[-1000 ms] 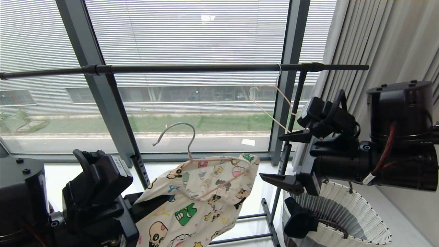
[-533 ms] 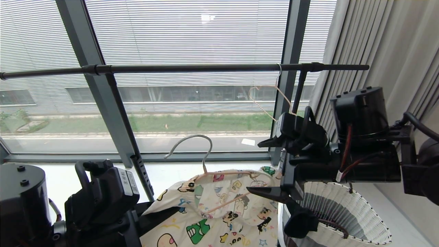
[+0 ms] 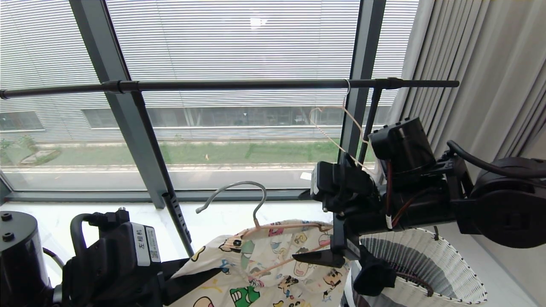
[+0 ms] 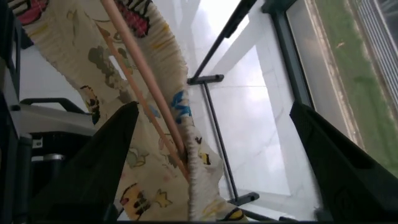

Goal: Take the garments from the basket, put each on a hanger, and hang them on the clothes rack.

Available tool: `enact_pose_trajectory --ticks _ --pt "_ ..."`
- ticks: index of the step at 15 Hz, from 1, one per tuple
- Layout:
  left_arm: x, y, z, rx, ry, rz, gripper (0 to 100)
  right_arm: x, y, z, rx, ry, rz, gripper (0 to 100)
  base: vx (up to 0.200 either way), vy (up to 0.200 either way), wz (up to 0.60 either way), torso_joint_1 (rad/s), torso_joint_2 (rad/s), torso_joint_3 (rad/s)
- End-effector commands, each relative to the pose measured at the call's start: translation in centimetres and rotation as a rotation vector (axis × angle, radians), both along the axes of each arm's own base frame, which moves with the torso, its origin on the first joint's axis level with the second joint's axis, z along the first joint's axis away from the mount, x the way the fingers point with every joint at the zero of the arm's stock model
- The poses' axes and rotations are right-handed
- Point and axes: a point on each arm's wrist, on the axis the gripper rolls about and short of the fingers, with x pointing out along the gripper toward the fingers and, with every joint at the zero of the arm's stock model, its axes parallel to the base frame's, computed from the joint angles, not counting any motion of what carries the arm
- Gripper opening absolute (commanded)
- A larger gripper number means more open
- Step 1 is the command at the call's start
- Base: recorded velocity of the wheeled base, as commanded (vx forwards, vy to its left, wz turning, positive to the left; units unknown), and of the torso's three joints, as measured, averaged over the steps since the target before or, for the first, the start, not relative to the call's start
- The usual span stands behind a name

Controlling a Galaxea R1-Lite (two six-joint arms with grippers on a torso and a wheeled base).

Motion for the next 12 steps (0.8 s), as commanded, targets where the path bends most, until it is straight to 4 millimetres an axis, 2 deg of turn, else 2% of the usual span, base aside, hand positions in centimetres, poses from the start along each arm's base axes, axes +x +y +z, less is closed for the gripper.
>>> enact_pose_trajectory --ticks 1,11,12 --pt "-0.1 0.0 0.0 0.002 -0.005 -0.001 0 -0.4 0.8 -0.4 -0.022 0.03 0.034 100 0.0 0.0 0.0 0.0 0.0 0.0" --pt "-0.3 0.2 -0.3 0.034 -0.039 -0.021 0 -0.3 1.4 -1.5 -0.053 0.044 0.058 100 0.0 0.0 0.0 0.0 0.0 0.0" --pt "-0.3 0.2 -0.2 0.034 -0.041 -0.021 0 -0.2 1.5 -1.6 -0.052 0.042 0.056 0 0.0 0.0 0.0 0.0 0.0 0.0"
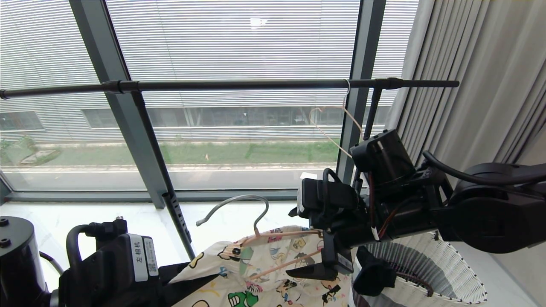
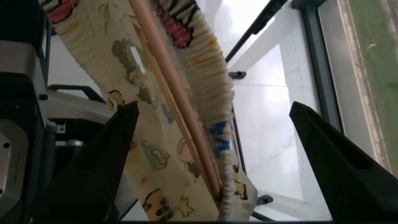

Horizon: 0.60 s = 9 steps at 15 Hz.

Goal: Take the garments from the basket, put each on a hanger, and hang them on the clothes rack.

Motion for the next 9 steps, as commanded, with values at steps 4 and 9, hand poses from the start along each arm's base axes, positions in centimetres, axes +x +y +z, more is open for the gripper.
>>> enact_pose_trajectory --ticks 4,9 --pt "-0.01 0.0 0.05 -0.001 -0.003 0.0 0 0.1 0.13 -0.16 -0.001 -0.007 -0.006 0 0.0 0.0 0.0 0.0 0.0 0.0" --pt "-0.21 0.04 0.1 -0.001 -0.012 -0.007 0 0.2 0.19 0.33 0.033 -0.055 -0.018 0 0.0 0.0 0.0 0.0 0.0 0.0"
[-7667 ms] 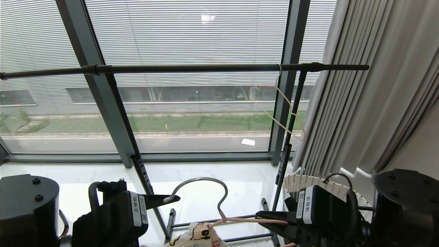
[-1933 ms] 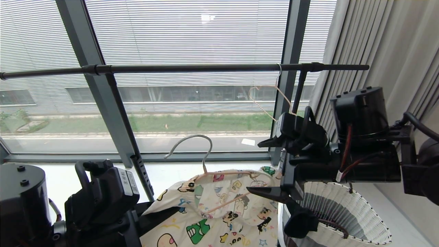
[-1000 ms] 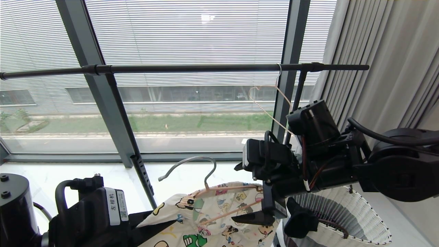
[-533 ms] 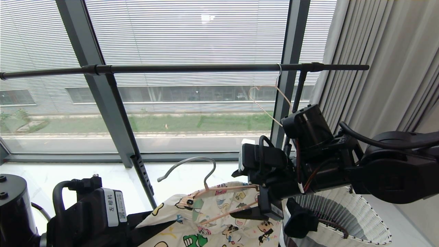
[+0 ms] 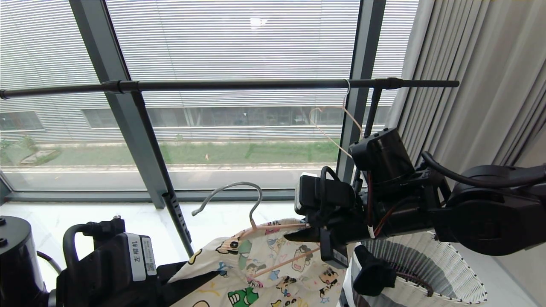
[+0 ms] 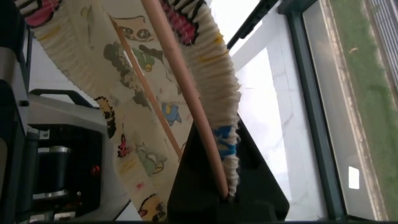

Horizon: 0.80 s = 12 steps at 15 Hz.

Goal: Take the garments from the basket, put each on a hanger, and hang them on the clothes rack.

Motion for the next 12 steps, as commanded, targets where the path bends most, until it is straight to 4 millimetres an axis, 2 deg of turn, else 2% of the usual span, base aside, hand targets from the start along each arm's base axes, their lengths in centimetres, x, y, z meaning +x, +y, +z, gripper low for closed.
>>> enact_pose_trajectory --ticks 1,5,9,12 --pt "-0.2 0.1 -0.1 0.001 0.0 -0.002 100 -0.1 -0.1 0.3 0.009 -0.025 0.011 0 0.0 0.0 0.0 0.0 0.0 0.0" --pt "-0.6 0.8 -0.3 -0.002 -0.004 0.027 100 1.8 -1.7 0.7 0.005 -0.22 0.075 0 0.0 0.0 0.0 0.0 0.0 0.0" --pt "-2.6 2.5 -1.6 -0.003 -0.007 0.057 100 3.5 -4.5 1.9 0.017 -0.252 -0.019 0 0.0 0.0 0.0 0.0 0.0 0.0" --pt "-3.6 4.5 -3.4 0.009 0.016 0.162 100 4.2 -6.1 2.8 0.039 -0.241 -0.087 0 0.0 0.0 0.0 0.0 0.0 0.0"
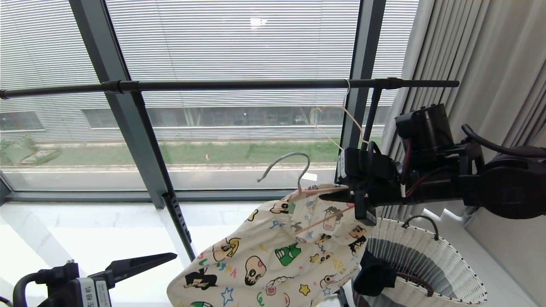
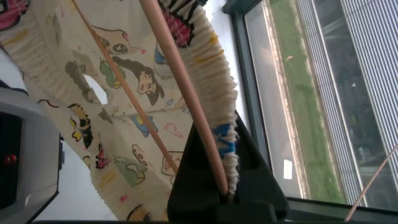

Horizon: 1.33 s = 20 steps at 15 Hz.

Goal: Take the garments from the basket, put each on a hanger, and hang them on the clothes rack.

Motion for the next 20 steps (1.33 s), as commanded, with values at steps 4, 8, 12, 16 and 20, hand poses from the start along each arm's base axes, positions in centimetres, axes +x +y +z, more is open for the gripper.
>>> enact_pose_trajectory --ticks 4,8,12,16,20 --pt "0.2 2.0 -2.4 -0.024 0.156 0.216 100 -1.1 -1.3 2.3 0.064 -0.019 -0.02 0 0.0 0.0 0.0 0.0 0.0 0.0" --pt "0.5 1.9 -2.7 -0.046 0.211 0.238 100 -2.8 0.0 2.9 0.079 -0.02 0.043 0 0.0 0.0 0.0 0.0 0.0 0.0" --pt "0.4 2.0 -2.8 -0.044 0.215 0.238 0 -3.9 1.1 3.0 0.086 -0.005 0.082 0 0.0 0.0 0.0 0.0 0.0 0.0" --pt "0.1 2.1 -3.4 -0.025 0.235 0.25 0 -3.9 0.9 3.2 0.1 0.017 0.063 0 0.0 0.0 0.0 0.0 0.0 0.0" --pt "-0.1 2.5 -4.8 0.052 0.274 0.356 0 -3.2 0.4 3.4 0.137 0.051 0.01 0 0.0 0.0 0.0 0.0 0.0 0.0"
